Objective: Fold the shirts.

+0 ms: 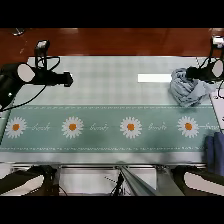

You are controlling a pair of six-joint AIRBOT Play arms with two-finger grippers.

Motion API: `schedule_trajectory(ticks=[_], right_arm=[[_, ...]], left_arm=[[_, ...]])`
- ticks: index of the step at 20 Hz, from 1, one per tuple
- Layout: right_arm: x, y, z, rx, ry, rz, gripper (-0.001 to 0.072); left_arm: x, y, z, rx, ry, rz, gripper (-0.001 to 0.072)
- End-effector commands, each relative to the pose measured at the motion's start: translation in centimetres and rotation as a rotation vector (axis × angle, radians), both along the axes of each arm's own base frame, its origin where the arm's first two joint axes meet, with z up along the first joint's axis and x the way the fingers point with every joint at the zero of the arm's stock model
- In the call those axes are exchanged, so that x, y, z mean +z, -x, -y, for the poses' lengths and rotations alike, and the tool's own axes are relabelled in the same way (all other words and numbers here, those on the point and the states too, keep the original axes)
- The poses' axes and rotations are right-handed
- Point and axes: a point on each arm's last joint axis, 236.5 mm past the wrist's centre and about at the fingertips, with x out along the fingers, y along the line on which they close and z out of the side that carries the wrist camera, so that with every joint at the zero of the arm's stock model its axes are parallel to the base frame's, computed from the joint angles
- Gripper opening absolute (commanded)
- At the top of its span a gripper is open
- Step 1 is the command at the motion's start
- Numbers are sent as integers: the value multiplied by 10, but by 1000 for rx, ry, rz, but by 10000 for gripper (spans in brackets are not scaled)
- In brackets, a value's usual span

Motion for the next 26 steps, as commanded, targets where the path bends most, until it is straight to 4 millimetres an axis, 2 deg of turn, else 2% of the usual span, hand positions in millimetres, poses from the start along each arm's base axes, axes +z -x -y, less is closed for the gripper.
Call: schedule_trajectory(ticks=[1,4,6,7,8,9,10,11,12,13,14,15,16,18,20,21,22,24,26], right_arm=[[-31,-19,47,-121,-8,52,637],[-80,-30,74,-229,-138,24,636],[-111,-31,74,-226,-200,-62,635],[-125,-26,71,-208,-207,-134,630],[-138,-17,69,-184,-204,-214,595],[-142,-11,65,-162,-204,-268,365],[-139,-9,61,-145,-216,-288,28],[-127,-12,54,-121,-245,-289,23],[-109,-16,44,-90,-277,-279,23],[-83,-21,31,-38,-302,-252,23],[-46,-27,16,24,-306,-192,23],[-6,-31,2,59,-297,-114,23],[43,-32,-14,95,-281,-11,23],[140,-19,-49,153,-256,200,23],[232,10,-84,217,-246,422,23],[273,31,-99,251,-243,525,23],[305,53,-111,285,-236,604,23],[353,98,-129,352,-220,716,23],[393,137,-146,432,-201,816,23]], left_arm=[[-1,-17,-10,-1,-55,62,704],[-2,-17,-14,-6,-82,64,704],[-6,-12,-14,-9,-84,38,703],[-11,-5,-15,-14,-90,1,702],[-18,6,-16,-23,-102,-51,701],[-25,17,-21,-32,-130,-105,700],[-32,31,-28,-43,-165,-170,700],[-38,44,-35,-50,-195,-228,700],[-42,53,-42,-46,-211,-274,700],[-44,58,-50,-20,-206,-302,700],[-43,57,-59,4,-202,-302,700],[-42,52,-69,35,-195,-287,700],[-40,48,-77,92,-166,-278,701],[-37,52,-71,150,-40,-305,700],[-31,61,-49,92,48,-313,700],[-26,65,-34,58,98,-305,701],[-17,72,-17,33,173,-291,701],[6,88,12,-19,301,-233,701],[27,112,25,-35,365,-178,700]])
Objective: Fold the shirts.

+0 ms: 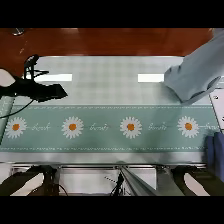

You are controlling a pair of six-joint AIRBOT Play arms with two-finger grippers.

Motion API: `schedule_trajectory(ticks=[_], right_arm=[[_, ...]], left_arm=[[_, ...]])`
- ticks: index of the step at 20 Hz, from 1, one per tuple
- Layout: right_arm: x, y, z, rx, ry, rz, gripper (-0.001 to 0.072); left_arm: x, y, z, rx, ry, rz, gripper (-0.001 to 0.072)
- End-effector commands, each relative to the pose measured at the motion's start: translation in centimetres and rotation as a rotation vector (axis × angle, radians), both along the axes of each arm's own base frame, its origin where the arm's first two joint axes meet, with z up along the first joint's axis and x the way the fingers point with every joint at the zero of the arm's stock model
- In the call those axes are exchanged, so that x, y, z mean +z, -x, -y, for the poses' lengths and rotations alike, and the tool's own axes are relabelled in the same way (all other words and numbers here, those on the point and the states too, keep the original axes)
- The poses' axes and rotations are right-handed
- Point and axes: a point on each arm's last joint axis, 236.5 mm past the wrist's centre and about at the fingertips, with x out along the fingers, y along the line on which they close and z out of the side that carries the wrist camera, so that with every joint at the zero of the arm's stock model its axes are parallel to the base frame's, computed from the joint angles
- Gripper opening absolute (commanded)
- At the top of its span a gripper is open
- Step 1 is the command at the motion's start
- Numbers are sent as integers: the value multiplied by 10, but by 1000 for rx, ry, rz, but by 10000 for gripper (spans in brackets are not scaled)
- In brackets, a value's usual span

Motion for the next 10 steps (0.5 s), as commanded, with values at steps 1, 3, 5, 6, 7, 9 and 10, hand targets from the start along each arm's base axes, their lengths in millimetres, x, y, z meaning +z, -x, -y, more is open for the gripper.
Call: schedule_trajectory(ticks=[1,3,5,6,7,9,10], right_arm=[[87,80,-38,129,11,244,23],[115,105,-63,233,10,320,23],[118,120,-90,347,8,325,23],[110,124,-102,398,11,293,23],[95,126,-115,456,6,233,23],[61,129,-149,591,-20,124,23],[44,132,-168,659,-46,81,23]], left_arm=[[39,37,33,-27,160,108,700],[54,64,33,-33,157,184,700],[63,85,33,-28,161,242,701],[66,92,33,-23,164,264,701],[69,97,33,-25,164,286,700],[73,103,33,-28,163,313,700],[74,103,34,-28,164,315,700]])
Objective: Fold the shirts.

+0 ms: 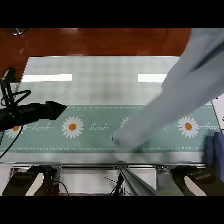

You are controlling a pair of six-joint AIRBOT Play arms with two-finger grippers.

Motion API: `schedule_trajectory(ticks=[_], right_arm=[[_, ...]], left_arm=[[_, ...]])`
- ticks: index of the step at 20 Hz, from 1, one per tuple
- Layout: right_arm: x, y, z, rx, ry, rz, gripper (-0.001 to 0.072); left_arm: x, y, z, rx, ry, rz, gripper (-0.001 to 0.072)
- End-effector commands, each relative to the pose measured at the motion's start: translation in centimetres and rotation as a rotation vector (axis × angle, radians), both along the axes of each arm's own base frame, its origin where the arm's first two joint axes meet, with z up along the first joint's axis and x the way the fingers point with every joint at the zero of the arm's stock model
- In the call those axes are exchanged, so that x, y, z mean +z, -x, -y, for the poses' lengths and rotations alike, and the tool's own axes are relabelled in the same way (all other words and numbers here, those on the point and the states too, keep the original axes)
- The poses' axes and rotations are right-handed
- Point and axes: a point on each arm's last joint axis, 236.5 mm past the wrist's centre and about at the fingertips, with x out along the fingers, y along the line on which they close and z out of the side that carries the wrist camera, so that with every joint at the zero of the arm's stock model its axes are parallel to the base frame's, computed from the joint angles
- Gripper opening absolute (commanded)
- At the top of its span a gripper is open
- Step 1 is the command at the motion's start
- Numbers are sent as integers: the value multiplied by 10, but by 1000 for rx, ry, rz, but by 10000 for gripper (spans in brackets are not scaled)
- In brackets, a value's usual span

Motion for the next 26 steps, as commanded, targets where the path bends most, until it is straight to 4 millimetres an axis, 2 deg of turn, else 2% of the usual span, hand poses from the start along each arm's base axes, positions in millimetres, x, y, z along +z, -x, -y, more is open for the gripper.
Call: schedule_trajectory(ticks=[1,4,6,8,10,12,13,15,17,19,21,22,24,25,26], right_arm=[[-56,20,-63,249,4,-167,23],[-152,21,-107,342,3,-405,23],[-224,25,-139,374,-4,-563,23],[-282,32,-170,407,2,-673,23],[-326,38,-194,428,46,-758,24],[-359,37,-209,412,65,-841,25],[-375,36,-212,400,77,-882,73],[-391,28,-204,368,96,-923,651],[-385,4,-169,299,99,-934,632],[-366,-25,-107,194,108,-919,632],[-354,-42,-10,4,182,-889,631],[-355,-40,60,-160,275,-899,630],[-355,-14,190,-538,374,-957,618],[-358,3,230,-729,283,-989,618],[-370,14,237,-801,129,-1016,618]], left_arm=[[6,11,2,8,18,37,700],[6,11,3,29,44,16,701],[5,11,3,28,43,14,701],[5,11,3,29,43,14,701],[7,8,1,39,43,28,701],[9,4,0,49,43,42,701],[9,4,0,50,42,43,701],[9,4,0,49,42,41,701],[7,7,1,40,40,28,701],[0,16,2,17,29,-8,701],[-20,37,5,14,39,-162,701],[-38,51,8,-7,41,-248,701],[-71,68,21,-25,107,-380,701],[-83,75,35,-48,184,-426,701],[-90,79,54,-87,284,-440,701]])
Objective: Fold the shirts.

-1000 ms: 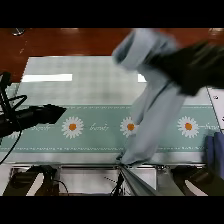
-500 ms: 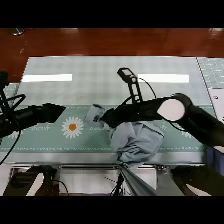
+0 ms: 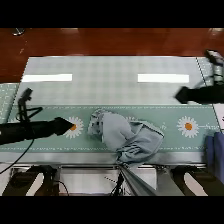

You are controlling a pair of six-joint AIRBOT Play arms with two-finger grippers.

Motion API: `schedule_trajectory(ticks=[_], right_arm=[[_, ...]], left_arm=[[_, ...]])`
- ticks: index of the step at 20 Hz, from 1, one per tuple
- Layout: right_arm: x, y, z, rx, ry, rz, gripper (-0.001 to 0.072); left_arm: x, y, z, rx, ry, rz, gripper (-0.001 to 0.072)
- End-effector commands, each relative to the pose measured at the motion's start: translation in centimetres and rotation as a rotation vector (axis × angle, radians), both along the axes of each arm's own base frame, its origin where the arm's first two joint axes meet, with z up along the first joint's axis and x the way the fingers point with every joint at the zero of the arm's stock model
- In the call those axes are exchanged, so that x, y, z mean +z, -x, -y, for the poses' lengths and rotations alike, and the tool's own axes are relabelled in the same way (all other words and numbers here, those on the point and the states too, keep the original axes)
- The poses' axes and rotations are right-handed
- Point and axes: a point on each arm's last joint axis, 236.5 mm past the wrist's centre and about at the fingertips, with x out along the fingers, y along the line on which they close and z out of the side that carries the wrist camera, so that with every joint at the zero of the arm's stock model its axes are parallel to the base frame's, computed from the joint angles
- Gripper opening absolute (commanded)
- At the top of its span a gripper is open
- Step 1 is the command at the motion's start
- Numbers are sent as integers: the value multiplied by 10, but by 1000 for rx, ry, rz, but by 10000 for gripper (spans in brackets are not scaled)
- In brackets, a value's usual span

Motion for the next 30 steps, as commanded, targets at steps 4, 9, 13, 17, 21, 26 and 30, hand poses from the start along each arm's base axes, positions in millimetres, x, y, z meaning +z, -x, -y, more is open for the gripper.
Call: schedule_trajectory(ticks=[4,9,13,17,21,26,30], right_arm=[[-70,69,32,-322,-277,-130,618],[-102,100,27,-291,-256,-254,618],[-103,106,26,-283,-250,-283,618],[-104,107,26,-276,-247,-284,618],[-103,105,28,-276,-240,-272,618],[-103,102,29,-280,-240,-261,618],[-103,100,29,-286,-242,-253,618]], left_arm=[[-36,7,74,-31,399,-82,701],[-73,-32,93,51,327,-118,701],[-82,-47,123,-58,300,-135,701],[-70,-71,129,-123,306,-117,700],[-71,-90,67,-126,164,-167,701],[-99,-45,40,-167,112,-345,701],[-108,-31,89,-222,233,-335,701]])
